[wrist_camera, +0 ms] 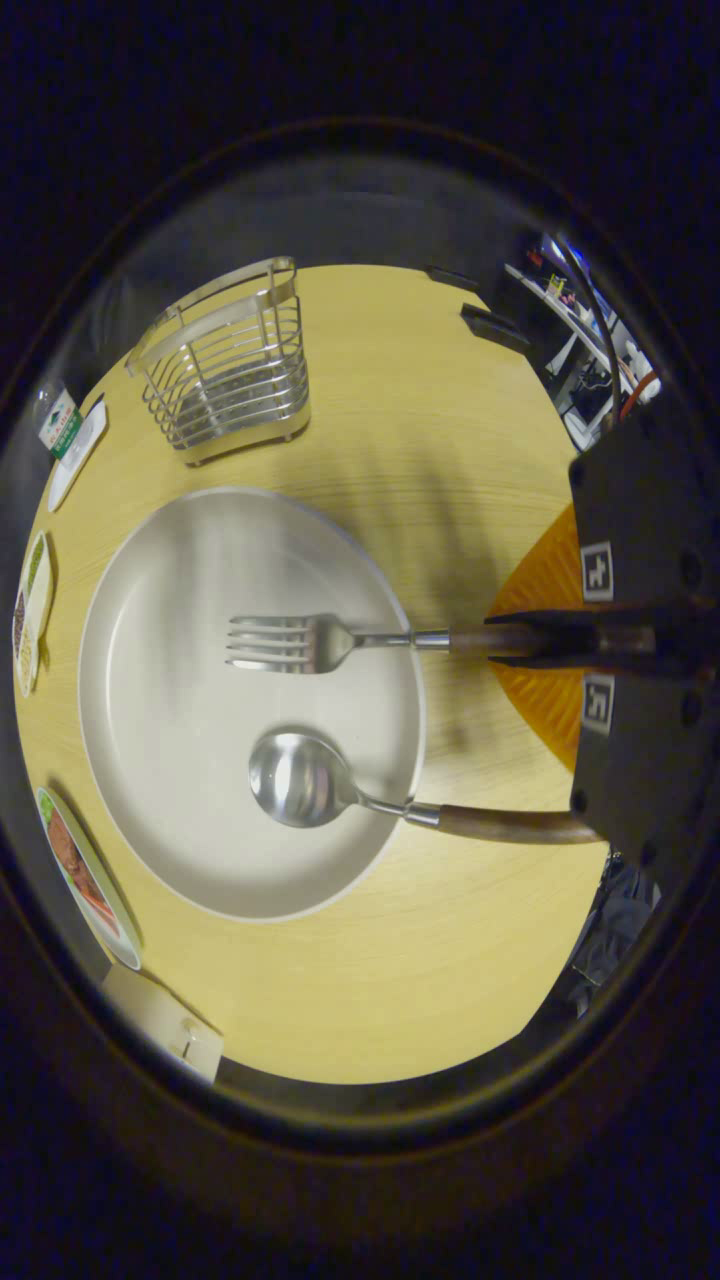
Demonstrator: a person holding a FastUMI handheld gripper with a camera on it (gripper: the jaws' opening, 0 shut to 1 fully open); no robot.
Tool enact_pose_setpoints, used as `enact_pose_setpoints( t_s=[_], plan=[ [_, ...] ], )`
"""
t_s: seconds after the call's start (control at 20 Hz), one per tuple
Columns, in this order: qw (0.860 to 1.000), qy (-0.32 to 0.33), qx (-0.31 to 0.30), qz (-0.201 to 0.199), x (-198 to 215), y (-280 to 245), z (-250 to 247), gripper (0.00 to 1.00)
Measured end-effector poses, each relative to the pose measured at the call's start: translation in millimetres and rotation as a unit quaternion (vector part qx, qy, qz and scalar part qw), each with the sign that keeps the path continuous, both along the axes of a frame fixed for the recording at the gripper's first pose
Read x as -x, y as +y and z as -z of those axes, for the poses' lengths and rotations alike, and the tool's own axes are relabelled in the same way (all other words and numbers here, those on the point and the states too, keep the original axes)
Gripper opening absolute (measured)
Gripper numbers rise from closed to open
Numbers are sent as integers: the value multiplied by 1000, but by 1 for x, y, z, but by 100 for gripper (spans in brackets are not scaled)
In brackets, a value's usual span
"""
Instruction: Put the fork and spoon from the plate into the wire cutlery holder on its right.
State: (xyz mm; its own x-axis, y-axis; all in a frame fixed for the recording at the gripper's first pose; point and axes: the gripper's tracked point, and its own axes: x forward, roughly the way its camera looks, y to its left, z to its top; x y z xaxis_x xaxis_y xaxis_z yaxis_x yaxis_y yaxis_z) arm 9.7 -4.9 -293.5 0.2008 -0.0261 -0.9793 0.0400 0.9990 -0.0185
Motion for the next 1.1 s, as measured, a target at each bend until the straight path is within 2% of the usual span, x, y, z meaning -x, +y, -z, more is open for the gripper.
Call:
enact_pose_setpoints(
  t_s=[0.15,0.35,0.75,1.1],
  plan=[
    [1000,-2,-5,-4,0,3,-1,10],
    [1000,2,12,-17,4,1,-8,10],
    [999,-9,51,-13,11,-22,-59,10],
    [999,14,37,29,18,-52,-112,10]
  ],
)
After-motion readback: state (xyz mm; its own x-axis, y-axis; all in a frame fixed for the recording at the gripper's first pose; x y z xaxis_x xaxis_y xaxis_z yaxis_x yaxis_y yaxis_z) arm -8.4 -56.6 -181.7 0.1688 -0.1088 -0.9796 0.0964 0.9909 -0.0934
